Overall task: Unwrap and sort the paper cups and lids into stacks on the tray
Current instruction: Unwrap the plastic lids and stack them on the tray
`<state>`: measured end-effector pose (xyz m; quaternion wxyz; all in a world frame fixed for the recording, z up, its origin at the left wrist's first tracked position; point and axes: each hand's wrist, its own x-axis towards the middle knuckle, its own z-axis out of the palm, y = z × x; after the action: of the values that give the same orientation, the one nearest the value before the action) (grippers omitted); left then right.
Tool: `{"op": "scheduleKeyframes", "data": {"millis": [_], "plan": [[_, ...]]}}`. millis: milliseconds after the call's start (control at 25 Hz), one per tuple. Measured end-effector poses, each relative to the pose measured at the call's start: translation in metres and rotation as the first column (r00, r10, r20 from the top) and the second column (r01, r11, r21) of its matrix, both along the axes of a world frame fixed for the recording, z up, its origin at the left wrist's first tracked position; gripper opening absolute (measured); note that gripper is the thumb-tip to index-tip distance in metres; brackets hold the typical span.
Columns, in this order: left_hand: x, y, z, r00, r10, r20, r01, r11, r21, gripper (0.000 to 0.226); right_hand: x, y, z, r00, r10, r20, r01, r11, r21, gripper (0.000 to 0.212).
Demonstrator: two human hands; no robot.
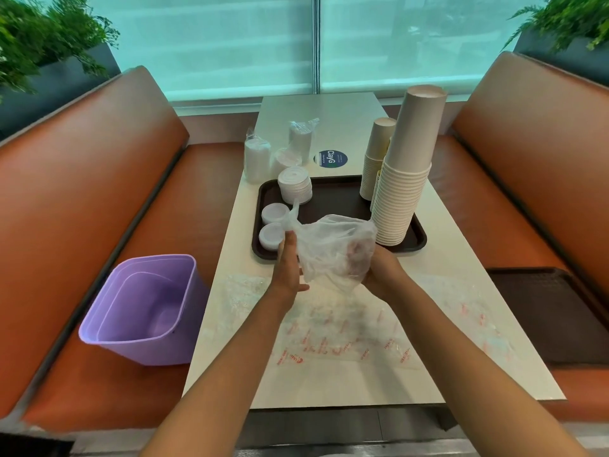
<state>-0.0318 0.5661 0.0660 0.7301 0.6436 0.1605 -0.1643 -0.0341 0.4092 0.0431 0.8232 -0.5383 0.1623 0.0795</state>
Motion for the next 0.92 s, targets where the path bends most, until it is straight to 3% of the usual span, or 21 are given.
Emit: {"op": "scheduleKeyframes", "data": {"millis": [80, 200, 320, 360, 440, 600, 640, 720, 760, 800, 840, 920], "plan": [[-0.007, 0.004, 0.001, 0.998, -0.06, 0.002, 0.06, 0.997, -0.039, 0.065, 0.001, 0.005, -0.002, 0.991, -0.12, -0.067, 0.113, 0.989, -0.098, 0.03], [-0.014, 0.007, 0.001, 0.993, -0.03, 0.114, 0.038, 0.997, -0.067, 0.056, -0.004, 0.015, 0.001, 0.975, -0.203, -0.086, 0.2, 0.979, -0.046, 0.027], [-0.018, 0.013, -0.01, 0.951, -0.107, 0.289, 0.075, 0.99, 0.118, 0.057, -0.006, 0.019, -0.004, 0.948, -0.303, -0.103, 0.282, 0.943, -0.175, 0.031], [-0.017, 0.014, -0.014, 0.941, -0.134, 0.312, 0.073, 0.978, 0.198, 0.044, -0.008, 0.02, -0.006, 0.936, -0.34, -0.094, 0.316, 0.926, -0.208, 0.032], [-0.015, 0.014, -0.016, 0.952, -0.065, 0.3, 0.001, 0.978, 0.207, 0.008, -0.011, 0.021, -0.003, 0.909, -0.405, -0.101, 0.378, 0.901, -0.211, 0.033], [0.001, 0.024, -0.011, 0.943, 0.31, 0.119, -0.306, 0.95, -0.056, 0.021, -0.019, 0.008, 0.004, 0.834, -0.515, -0.199, 0.527, 0.849, 0.012, 0.019], [0.004, 0.029, -0.008, 0.916, 0.39, 0.1, -0.386, 0.921, -0.054, 0.022, -0.02, 0.002, 0.005, 0.813, -0.559, -0.164, 0.563, 0.826, -0.026, 0.019], [0.011, 0.036, -0.007, 0.905, 0.377, 0.197, -0.405, 0.906, 0.126, 0.019, -0.022, -0.007, 0.004, 0.77, -0.636, 0.055, 0.616, 0.717, -0.327, 0.008], [0.012, 0.037, -0.007, 0.922, 0.271, 0.276, -0.336, 0.915, 0.225, 0.018, -0.024, -0.009, 0.007, 0.763, -0.609, 0.217, 0.629, 0.625, -0.462, 0.005], [0.013, 0.036, -0.005, 0.932, 0.117, 0.343, -0.229, 0.923, 0.308, 0.018, -0.023, -0.009, 0.009, 0.791, -0.501, 0.351, 0.609, 0.593, -0.527, 0.011], [0.012, 0.034, -0.001, 0.919, -0.04, 0.392, -0.117, 0.922, 0.369, 0.016, -0.022, -0.005, 0.015, 0.851, -0.329, 0.409, 0.518, 0.654, -0.551, 0.017], [0.01, 0.025, 0.013, 0.867, -0.264, 0.422, 0.056, 0.894, 0.445, 0.012, -0.017, 0.011, 0.026, 0.942, 0.07, 0.327, 0.149, 0.787, -0.599, 0.023]]}}
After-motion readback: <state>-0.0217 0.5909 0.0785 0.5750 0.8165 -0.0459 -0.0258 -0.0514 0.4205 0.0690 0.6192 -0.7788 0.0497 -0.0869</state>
